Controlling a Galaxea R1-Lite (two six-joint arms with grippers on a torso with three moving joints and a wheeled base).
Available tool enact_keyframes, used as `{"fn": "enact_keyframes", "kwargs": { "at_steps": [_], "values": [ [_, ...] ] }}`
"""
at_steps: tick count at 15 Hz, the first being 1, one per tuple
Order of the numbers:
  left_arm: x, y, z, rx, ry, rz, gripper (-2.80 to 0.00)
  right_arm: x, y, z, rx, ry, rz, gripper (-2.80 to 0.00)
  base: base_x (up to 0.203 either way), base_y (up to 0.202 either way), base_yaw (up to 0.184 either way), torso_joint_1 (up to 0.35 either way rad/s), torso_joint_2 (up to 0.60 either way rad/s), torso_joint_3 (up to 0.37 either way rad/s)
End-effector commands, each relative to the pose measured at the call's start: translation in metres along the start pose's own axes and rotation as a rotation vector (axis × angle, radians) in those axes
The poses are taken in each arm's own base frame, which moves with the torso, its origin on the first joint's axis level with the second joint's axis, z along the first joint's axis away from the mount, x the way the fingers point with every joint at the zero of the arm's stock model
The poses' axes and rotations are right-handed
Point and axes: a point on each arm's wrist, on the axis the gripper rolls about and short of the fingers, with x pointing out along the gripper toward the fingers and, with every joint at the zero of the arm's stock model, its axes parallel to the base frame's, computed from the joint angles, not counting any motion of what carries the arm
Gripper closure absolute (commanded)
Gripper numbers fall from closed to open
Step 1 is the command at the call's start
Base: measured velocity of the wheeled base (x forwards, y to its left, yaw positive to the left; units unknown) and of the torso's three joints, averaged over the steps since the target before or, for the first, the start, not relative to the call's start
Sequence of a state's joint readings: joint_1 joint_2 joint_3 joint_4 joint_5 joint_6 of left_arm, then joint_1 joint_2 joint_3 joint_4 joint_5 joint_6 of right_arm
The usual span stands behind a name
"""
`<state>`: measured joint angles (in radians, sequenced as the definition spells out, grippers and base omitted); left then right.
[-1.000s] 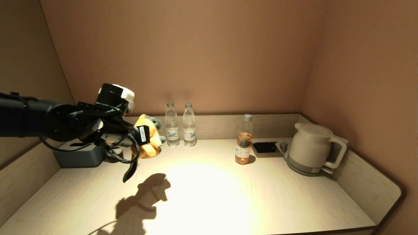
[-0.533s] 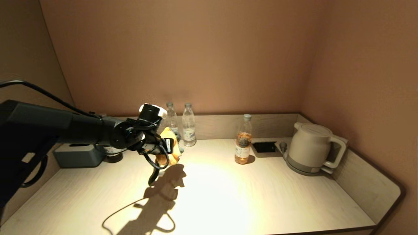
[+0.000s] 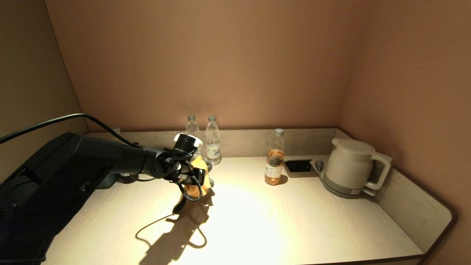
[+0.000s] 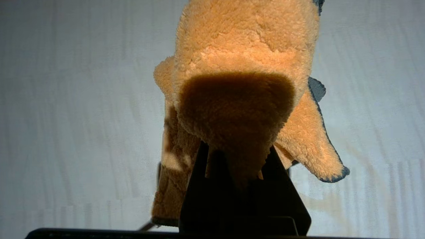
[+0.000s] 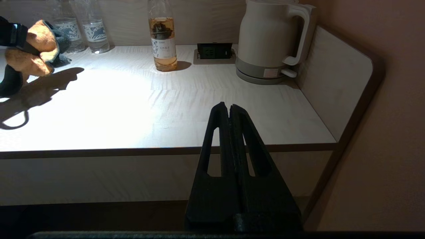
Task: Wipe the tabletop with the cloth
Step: Sweep the stains on the table
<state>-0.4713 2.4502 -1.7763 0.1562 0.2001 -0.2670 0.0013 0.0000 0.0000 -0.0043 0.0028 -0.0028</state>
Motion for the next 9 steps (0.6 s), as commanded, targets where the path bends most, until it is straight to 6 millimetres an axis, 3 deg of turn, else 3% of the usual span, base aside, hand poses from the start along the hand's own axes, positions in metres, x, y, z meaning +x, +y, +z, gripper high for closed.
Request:
{"fn": "enact_keyframes", "kwargs": {
  "at_steps": [1, 9],
  "values": [
    [0.021, -0.004, -0.013, 0.011, 0.036, 0.012, 0.0, 0.0, 0.0, 0.0, 0.0, 0.0, 0.001, 0.0, 0.0, 0.0, 0.0, 0.0, 0.0, 0.0],
    [0.035, -0.008, -0.019, 0.053, 0.047, 0.013, 0.0, 0.0, 0.0, 0.0, 0.0, 0.0, 0.001, 0.0, 0.0, 0.0, 0.0, 0.0, 0.0, 0.0]
  ]
}}
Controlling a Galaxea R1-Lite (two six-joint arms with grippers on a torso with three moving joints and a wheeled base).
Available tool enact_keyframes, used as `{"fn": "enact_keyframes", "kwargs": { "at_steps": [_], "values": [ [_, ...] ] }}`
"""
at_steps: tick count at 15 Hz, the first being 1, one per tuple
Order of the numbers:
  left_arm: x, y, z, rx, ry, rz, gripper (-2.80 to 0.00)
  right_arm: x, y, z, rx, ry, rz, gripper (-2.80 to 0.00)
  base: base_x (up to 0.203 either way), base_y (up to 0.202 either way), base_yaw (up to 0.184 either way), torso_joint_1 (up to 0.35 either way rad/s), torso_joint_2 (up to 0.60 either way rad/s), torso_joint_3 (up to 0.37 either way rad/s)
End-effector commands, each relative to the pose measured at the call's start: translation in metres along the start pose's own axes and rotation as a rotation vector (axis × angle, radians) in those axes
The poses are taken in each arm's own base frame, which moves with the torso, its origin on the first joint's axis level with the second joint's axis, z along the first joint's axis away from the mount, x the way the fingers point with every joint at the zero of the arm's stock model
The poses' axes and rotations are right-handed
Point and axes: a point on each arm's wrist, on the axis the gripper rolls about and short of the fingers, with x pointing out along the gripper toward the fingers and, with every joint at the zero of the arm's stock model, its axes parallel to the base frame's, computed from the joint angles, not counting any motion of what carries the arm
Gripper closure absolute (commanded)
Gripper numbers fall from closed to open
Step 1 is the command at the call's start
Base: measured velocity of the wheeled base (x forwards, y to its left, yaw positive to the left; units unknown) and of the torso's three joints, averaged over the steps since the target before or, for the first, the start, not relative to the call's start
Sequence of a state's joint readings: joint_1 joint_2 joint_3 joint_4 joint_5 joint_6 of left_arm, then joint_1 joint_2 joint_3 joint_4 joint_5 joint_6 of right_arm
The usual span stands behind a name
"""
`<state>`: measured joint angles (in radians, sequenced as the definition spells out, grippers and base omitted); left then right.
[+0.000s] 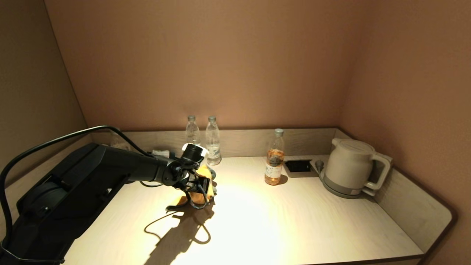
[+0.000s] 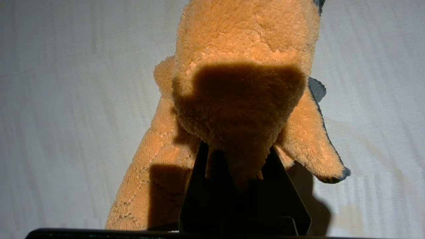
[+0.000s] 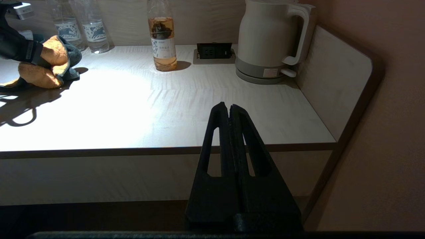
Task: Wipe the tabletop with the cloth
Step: Sweep the stains on the table
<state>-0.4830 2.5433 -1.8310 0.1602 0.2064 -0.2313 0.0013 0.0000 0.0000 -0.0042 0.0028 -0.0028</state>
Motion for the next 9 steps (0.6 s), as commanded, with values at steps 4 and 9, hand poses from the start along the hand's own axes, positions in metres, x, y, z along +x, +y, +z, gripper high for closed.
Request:
{"fn": "enact_keyframes", "kwargs": {
  "at_steps": [4, 9],
  "values": [
    [0.02, -0.001, -0.012, 0.012, 0.03, 0.037, 0.0, 0.0, 0.0, 0.0, 0.0, 0.0, 0.001, 0.0, 0.0, 0.0, 0.0, 0.0, 0.0, 0.0],
    [0.016, 0.0, -0.027, 0.027, 0.084, 0.065, 0.0, 0.0, 0.0, 0.0, 0.0, 0.0, 0.001, 0.0, 0.0, 0.0, 0.0, 0.0, 0.0, 0.0]
  ]
}}
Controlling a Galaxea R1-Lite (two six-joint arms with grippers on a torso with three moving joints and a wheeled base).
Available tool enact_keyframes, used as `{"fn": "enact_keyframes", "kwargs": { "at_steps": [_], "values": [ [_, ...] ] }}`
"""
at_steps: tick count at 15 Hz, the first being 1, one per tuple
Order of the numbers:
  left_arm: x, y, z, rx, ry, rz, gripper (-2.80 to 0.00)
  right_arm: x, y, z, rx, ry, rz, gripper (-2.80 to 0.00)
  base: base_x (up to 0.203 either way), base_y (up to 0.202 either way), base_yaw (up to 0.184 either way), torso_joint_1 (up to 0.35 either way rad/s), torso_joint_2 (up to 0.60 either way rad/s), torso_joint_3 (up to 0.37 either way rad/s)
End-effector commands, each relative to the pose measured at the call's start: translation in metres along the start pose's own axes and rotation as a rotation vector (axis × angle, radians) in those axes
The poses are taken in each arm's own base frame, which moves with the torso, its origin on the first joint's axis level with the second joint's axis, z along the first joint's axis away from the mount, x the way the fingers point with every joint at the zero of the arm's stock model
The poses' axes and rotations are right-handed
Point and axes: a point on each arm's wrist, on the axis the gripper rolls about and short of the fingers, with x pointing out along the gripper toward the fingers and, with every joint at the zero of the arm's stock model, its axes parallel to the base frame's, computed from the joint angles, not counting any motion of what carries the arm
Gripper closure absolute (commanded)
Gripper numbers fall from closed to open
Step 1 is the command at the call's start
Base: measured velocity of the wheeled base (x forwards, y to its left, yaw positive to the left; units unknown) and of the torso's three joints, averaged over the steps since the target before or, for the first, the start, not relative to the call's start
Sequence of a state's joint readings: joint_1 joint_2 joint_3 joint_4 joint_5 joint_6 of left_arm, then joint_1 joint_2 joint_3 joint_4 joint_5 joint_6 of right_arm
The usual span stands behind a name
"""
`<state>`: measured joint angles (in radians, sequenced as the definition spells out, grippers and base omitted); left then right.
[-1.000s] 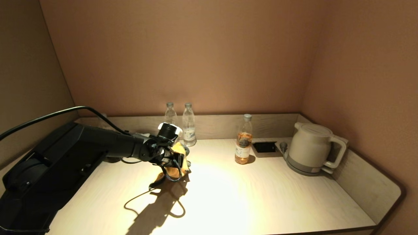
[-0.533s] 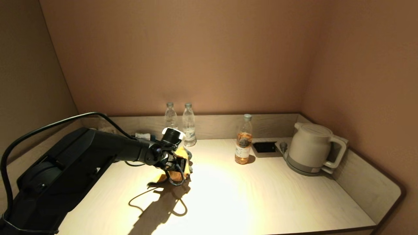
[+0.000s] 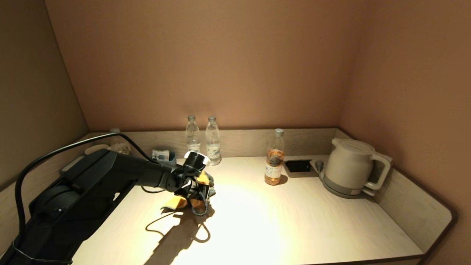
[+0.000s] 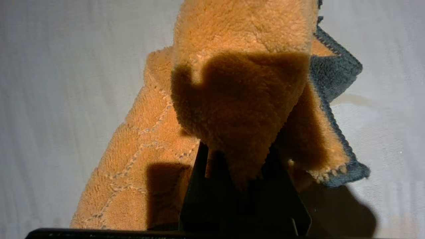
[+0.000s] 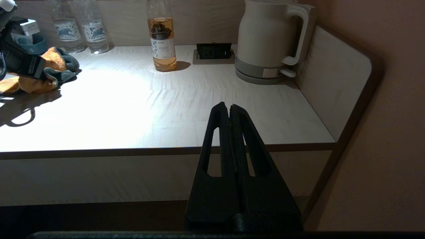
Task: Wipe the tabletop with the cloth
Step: Sweep the stains on the table
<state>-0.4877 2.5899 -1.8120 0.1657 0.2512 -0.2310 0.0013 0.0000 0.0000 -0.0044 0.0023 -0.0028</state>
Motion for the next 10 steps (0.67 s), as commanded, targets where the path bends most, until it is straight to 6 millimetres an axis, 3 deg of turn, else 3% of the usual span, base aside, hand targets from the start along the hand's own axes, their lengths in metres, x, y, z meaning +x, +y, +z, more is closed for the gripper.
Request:
{"fn": "enact_keyframes", "kwargs": {
  "at_steps": [1, 6, 8, 10],
  "values": [
    [-0.006, 0.0, -0.009, 0.011, 0.033, 0.015, 0.0, 0.0, 0.0, 0.0, 0.0, 0.0, 0.001, 0.0, 0.0, 0.0, 0.0, 0.0, 0.0, 0.0],
    [-0.029, 0.002, -0.019, 0.019, 0.062, 0.014, 0.0, 0.0, 0.0, 0.0, 0.0, 0.0, 0.001, 0.0, 0.0, 0.0, 0.0, 0.0, 0.0, 0.0],
    [-0.06, 0.001, -0.026, 0.029, 0.071, -0.002, 0.0, 0.0, 0.0, 0.0, 0.0, 0.0, 0.002, 0.0, 0.0, 0.0, 0.0, 0.0, 0.0, 0.0],
    [-0.084, -0.016, -0.042, 0.033, 0.092, -0.032, 0.0, 0.0, 0.0, 0.0, 0.0, 0.0, 0.001, 0.0, 0.0, 0.0, 0.0, 0.0, 0.0, 0.0]
  ]
}}
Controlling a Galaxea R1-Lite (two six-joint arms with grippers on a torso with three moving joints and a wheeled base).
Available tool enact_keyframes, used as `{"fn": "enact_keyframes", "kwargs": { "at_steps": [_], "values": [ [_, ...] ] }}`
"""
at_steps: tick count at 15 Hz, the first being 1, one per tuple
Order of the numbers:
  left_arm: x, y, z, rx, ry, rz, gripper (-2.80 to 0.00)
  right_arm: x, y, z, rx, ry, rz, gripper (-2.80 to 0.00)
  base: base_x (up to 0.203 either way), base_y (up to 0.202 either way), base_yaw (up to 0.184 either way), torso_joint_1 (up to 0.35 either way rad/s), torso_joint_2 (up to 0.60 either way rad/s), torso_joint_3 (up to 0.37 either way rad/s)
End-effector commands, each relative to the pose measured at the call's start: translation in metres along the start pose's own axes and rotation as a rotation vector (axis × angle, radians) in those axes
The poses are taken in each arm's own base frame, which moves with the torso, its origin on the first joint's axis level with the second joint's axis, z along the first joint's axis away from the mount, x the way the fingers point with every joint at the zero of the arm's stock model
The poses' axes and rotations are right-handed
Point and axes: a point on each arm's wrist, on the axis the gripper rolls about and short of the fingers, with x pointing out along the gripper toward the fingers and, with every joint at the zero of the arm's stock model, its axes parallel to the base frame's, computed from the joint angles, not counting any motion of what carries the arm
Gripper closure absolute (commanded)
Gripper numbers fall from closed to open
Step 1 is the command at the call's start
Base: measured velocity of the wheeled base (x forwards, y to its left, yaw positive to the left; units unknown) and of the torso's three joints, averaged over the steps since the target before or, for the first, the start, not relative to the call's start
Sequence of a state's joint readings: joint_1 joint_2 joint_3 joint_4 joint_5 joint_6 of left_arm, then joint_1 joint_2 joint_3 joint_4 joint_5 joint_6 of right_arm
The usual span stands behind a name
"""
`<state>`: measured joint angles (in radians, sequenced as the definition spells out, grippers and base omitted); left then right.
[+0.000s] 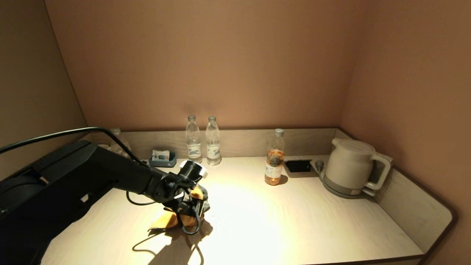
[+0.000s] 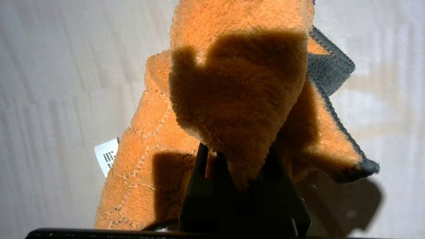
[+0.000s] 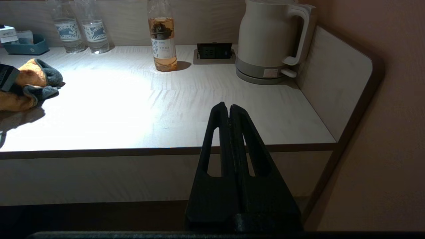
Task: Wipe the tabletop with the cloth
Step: Sweep the stains on the table
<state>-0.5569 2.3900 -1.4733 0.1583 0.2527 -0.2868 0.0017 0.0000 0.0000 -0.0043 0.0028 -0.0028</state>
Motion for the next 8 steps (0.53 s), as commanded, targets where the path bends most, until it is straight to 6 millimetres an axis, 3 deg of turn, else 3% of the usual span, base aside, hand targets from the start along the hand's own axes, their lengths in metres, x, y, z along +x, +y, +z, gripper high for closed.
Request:
{"fn": "enact_keyframes", "kwargs": {
  "at_steps": [1, 5, 8],
  "values": [
    [-0.038, -0.016, -0.011, -0.011, -0.019, -0.038, 0.0, 0.0, 0.0, 0.0, 0.0, 0.0, 0.0, 0.0, 0.0, 0.0, 0.0, 0.0, 0.0, 0.0],
    [-0.058, -0.039, -0.026, -0.006, -0.017, -0.076, 0.0, 0.0, 0.0, 0.0, 0.0, 0.0, 0.0, 0.0, 0.0, 0.0, 0.0, 0.0, 0.0, 0.0],
    [-0.052, -0.053, -0.03, 0.009, -0.015, -0.092, 0.0, 0.0, 0.0, 0.0, 0.0, 0.0, 0.001, 0.0, 0.0, 0.0, 0.0, 0.0, 0.0, 0.0]
  ]
}}
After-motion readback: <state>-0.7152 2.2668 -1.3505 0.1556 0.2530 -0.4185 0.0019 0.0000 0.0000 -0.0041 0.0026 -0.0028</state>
